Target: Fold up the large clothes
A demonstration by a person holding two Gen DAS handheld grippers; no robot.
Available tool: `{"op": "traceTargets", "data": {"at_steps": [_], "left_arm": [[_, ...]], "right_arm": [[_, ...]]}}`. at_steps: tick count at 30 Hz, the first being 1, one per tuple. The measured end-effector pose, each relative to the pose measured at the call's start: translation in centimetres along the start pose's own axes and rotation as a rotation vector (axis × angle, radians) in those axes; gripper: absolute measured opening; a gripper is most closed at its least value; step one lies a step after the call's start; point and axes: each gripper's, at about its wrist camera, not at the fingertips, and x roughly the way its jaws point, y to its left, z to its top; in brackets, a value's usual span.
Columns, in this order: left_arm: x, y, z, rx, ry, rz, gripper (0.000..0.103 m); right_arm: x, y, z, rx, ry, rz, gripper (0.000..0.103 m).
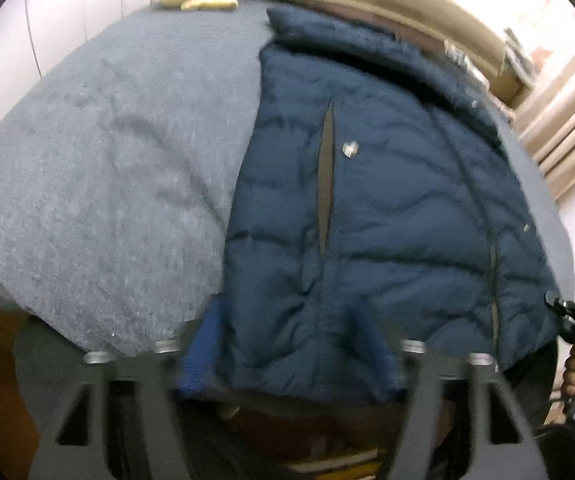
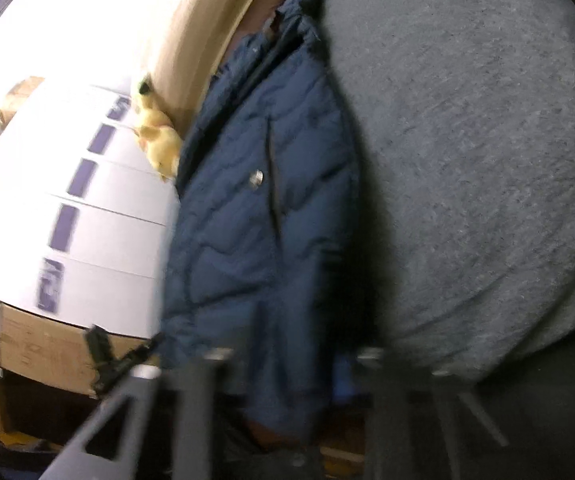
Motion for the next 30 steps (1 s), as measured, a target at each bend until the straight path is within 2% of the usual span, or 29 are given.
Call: {"op": "traceTargets", "data": {"at_steps": [1, 2, 4, 12, 18, 23, 30], "left_arm": [[0.2, 0.4, 0.0, -0.018, 0.008, 0.006, 0.022], [0.1, 0.8, 0.1, -0.028, 0.011, -0.011, 0.015], [-0.5, 1.6, 0.2, -0.062, -0.001, -0.064, 0.012], [-3.9, 2.6, 1.0, -0.122, -0.085, -0.196, 0.009], [-7.7, 2.7, 4.3, -0.156, -0.203, -0.306, 0.009], [-9.4, 2.3, 6.7, -0.157, -0.281, -0.349, 0.009], [-10.2, 2.1, 8.9, -0.155, -0.326, -0.385, 0.009]], "right_arm": [[0.0, 0.0, -0.1, -0.002, 0.005, -0.002, 0.016], [0.0, 0.0, -0.1, -0.003, 0.004, -0.002, 0.015], [-0.1, 0.3, -0.1, -0.007, 0.002, 0.002, 0.012], [-2.4, 1.7, 0.6, 0.029, -0.083, 0.2, 0.01], [-4.6, 4.4, 2.6, 0.015, -0.179, 0.34, 0.009], [-6.4, 6.7, 4.1, -0.028, -0.228, 0.382, 0.009], [-6.4, 7.9, 6.0, -0.034, -0.276, 0.412, 0.009]]}}
